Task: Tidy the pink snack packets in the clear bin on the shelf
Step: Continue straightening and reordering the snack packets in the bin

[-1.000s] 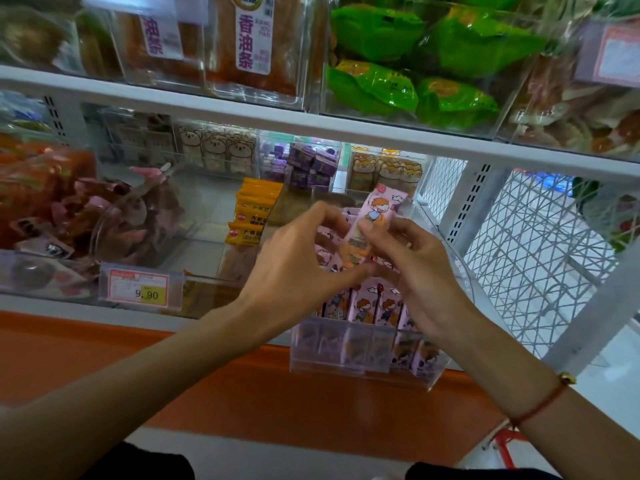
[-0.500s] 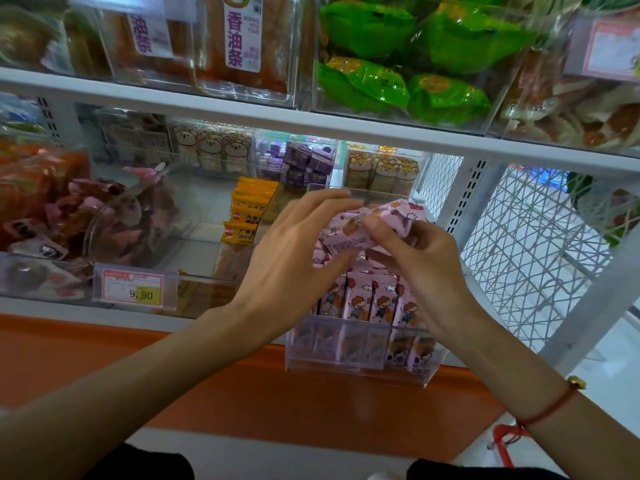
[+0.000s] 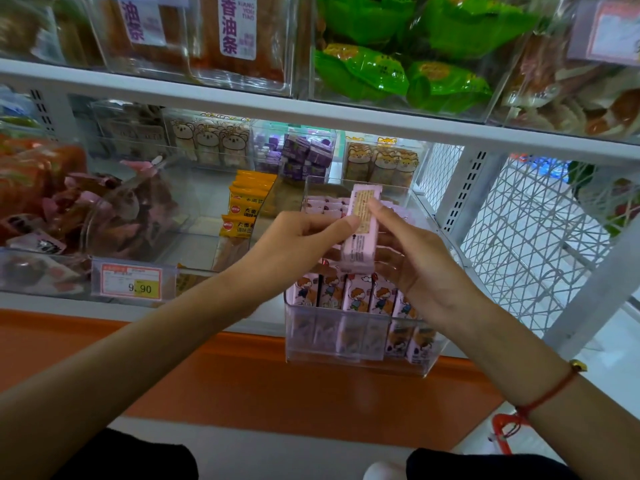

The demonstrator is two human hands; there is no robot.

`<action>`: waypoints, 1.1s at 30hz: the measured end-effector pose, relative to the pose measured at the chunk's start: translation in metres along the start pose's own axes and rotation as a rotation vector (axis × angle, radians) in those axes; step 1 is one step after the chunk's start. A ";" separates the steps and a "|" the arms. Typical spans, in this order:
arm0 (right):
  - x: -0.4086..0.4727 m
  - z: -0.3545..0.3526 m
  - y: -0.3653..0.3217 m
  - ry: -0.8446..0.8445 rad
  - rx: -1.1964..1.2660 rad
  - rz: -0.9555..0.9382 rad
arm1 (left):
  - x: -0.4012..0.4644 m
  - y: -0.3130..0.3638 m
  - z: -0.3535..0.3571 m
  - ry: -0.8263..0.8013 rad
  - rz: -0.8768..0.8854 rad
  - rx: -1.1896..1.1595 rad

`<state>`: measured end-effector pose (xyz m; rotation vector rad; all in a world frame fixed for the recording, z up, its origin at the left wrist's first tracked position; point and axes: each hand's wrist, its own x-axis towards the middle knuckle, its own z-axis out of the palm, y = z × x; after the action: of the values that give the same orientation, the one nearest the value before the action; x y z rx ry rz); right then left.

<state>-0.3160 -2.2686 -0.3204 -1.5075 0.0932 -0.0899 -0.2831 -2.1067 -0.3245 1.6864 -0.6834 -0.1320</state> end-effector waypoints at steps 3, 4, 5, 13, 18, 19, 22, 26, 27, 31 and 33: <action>0.000 0.001 -0.001 -0.018 0.013 0.014 | 0.002 -0.001 -0.002 -0.002 -0.072 -0.033; 0.000 0.002 0.000 -0.021 0.002 -0.012 | 0.002 -0.001 -0.002 0.007 -0.065 -0.022; 0.000 0.002 0.001 -0.025 -0.013 -0.053 | 0.002 -0.001 -0.004 0.030 -0.032 0.018; -0.006 0.003 -0.002 -0.130 -0.076 -0.440 | 0.001 0.002 -0.017 0.164 0.358 0.371; -0.008 0.001 0.001 -0.140 -0.144 -0.450 | 0.001 -0.002 -0.016 0.154 0.376 0.386; -0.008 0.001 0.001 -0.142 -0.149 -0.448 | 0.001 -0.003 -0.016 0.148 0.380 0.383; -0.007 -0.002 0.002 -0.130 -0.153 -0.442 | 0.002 -0.005 -0.015 0.134 0.344 0.328; -0.007 0.000 0.004 -0.087 -0.312 -0.448 | 0.003 -0.002 -0.009 0.237 0.142 -0.006; -0.008 0.002 0.005 -0.075 -0.336 -0.468 | 0.003 -0.002 -0.006 0.249 0.100 -0.065; -0.008 0.006 0.005 -0.022 -0.304 -0.522 | 0.003 0.002 -0.003 0.260 0.051 -0.131; -0.005 0.003 0.003 -0.041 -0.222 -0.454 | 0.004 0.006 -0.009 0.252 0.070 -0.167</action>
<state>-0.3208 -2.2645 -0.3230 -1.7292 -0.2829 -0.4240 -0.2780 -2.1011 -0.3159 1.4860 -0.5261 0.0710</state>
